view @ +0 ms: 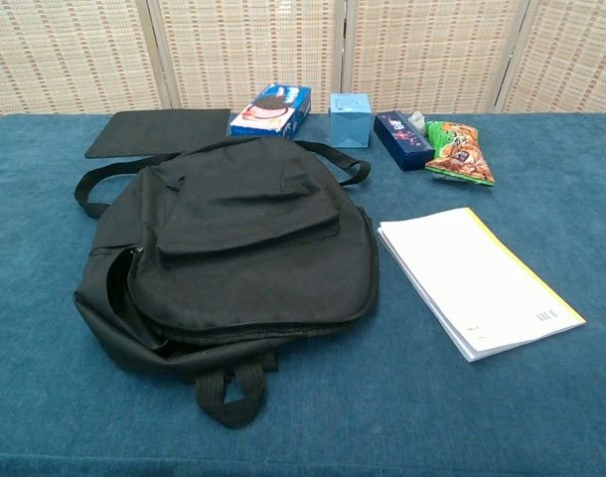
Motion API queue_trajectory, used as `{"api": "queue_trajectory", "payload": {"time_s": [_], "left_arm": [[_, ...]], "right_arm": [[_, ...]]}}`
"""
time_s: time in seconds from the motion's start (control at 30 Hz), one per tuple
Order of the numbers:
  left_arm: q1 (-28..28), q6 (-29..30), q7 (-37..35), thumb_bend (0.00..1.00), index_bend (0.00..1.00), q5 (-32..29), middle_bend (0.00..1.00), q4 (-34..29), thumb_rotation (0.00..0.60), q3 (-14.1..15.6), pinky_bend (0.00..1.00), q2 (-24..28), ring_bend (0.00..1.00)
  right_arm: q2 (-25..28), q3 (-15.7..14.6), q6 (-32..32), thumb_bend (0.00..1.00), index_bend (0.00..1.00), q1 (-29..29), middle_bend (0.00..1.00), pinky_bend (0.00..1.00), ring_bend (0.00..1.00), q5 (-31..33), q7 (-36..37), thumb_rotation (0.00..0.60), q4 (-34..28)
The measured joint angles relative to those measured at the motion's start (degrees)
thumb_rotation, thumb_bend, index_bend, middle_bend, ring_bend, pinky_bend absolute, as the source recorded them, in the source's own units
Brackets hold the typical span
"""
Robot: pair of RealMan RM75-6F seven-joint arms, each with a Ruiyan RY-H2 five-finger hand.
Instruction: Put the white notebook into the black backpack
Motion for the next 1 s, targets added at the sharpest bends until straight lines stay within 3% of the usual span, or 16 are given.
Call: {"api": "queue_trajectory", "payload": {"time_s": [0.5, 1.0], "left_arm": [[0.3, 0.6, -1.1, 0.28, 0.18, 0.9, 0.06, 0.6, 0.6, 0.0, 0.03, -0.3, 0.04], [0.6, 1.0, -1.3, 0.28, 0.18, 1.4, 0.06, 0.2, 0.6, 0.1, 0.03, -0.1, 0.04]], "right_arm": [[0.3, 0.0, -1.0, 0.33, 0.33, 1.3, 0.26, 0.26, 0.13, -1.4, -0.6, 0.6, -0.6], [1.3, 0.2, -5.3, 0.2, 0.33, 4.8, 0.26, 0.26, 0.13, -2.4, -1.4, 0.6, -1.6]]}}
